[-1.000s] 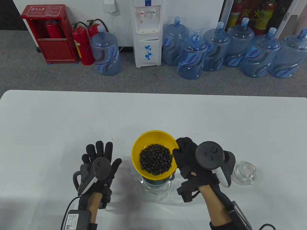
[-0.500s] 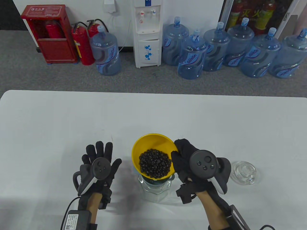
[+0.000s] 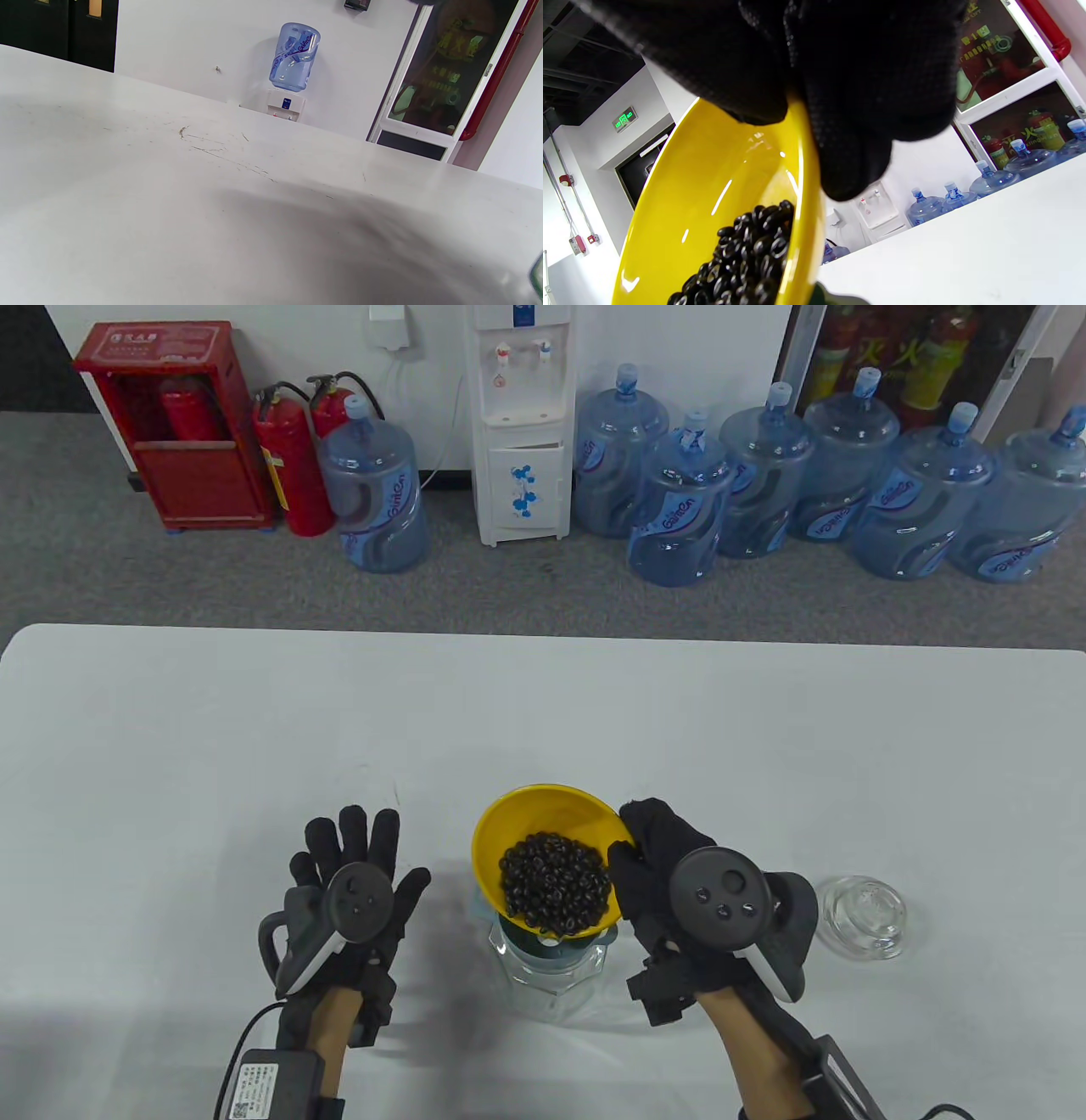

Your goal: Transfer coffee beans through funnel into glass jar

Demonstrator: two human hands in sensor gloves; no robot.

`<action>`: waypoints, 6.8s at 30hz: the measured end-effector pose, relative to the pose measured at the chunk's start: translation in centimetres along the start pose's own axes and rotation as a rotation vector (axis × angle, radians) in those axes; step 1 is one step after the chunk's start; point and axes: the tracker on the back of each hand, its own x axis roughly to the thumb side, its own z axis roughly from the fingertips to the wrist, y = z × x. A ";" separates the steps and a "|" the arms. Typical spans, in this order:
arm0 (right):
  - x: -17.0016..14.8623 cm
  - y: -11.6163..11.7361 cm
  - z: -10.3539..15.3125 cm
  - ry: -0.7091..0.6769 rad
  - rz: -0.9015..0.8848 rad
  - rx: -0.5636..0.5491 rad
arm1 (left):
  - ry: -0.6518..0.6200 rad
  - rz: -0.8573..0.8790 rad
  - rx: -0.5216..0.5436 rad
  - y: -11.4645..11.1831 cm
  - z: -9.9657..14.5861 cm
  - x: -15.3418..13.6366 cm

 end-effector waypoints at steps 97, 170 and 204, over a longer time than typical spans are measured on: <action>-14.9 -1.2 -3.0 0.603 -0.133 -0.348 | 0.055 -0.007 -0.071 0.1 -0.1 -0.4; 1.3 2.4 6.8 -0.573 0.155 0.074 | 0.053 -0.026 -0.097 -0.2 -0.3 -0.1; -18.0 6.1 -5.6 0.579 -0.014 -0.001 | 0.108 -0.032 -0.138 -0.3 -0.6 -1.1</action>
